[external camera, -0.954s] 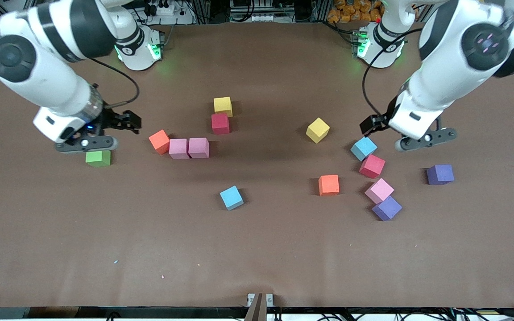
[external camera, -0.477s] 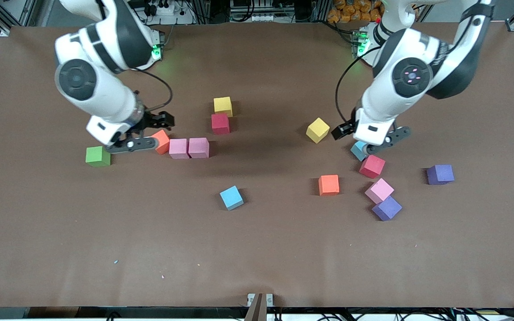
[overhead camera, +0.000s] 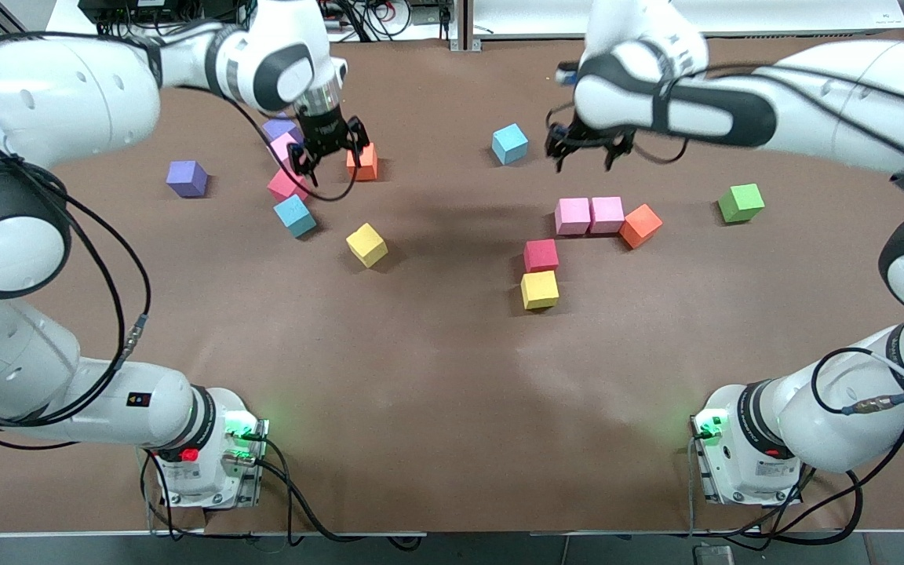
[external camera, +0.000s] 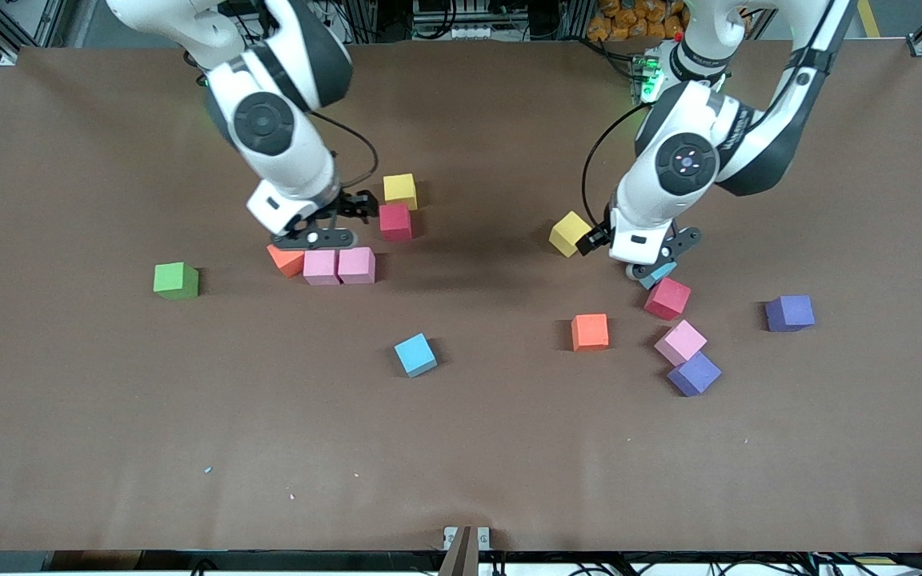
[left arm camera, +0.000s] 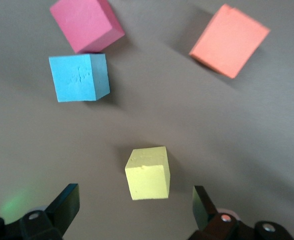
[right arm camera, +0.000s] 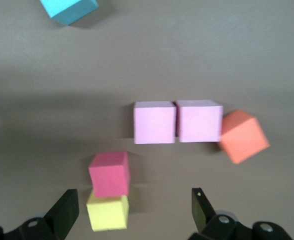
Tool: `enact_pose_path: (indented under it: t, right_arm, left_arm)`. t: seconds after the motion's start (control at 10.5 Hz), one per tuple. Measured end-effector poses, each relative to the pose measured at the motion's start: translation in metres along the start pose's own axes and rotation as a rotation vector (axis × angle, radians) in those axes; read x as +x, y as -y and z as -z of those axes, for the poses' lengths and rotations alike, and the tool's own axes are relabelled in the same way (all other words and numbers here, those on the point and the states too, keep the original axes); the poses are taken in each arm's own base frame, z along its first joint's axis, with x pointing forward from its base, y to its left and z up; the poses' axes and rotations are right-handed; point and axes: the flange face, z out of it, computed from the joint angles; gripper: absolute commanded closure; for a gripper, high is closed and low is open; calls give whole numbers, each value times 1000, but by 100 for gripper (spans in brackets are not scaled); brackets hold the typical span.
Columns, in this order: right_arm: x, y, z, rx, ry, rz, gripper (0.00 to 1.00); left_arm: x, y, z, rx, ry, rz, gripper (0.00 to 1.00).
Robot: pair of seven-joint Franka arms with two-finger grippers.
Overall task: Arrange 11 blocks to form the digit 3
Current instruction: 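Grasp the yellow cube with the right gripper while the left gripper grasps one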
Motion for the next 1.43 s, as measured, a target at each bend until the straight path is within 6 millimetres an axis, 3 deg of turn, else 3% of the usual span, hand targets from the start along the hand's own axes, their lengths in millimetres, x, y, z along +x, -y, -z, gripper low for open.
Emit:
enact_pose_path:
  t: [0.29,0.57,0.86,1.43]
  right_arm:
    - [-17,4,-56,25,-37,-39,0]
    - [-47,24,-87,16,-32,-62,0]
    - [-86,33,-134,38,-74,-9,0]
    - [-119,54,-151,21,-65,79,0]
  left_arm:
    - [-7,7,-28,22,10,31,0]
    - [-11,15,-57,9,5,54,0]
    - [-38,0,-83,13,16,72,0]
    - [-57,-8,-118,17,31,43,0]
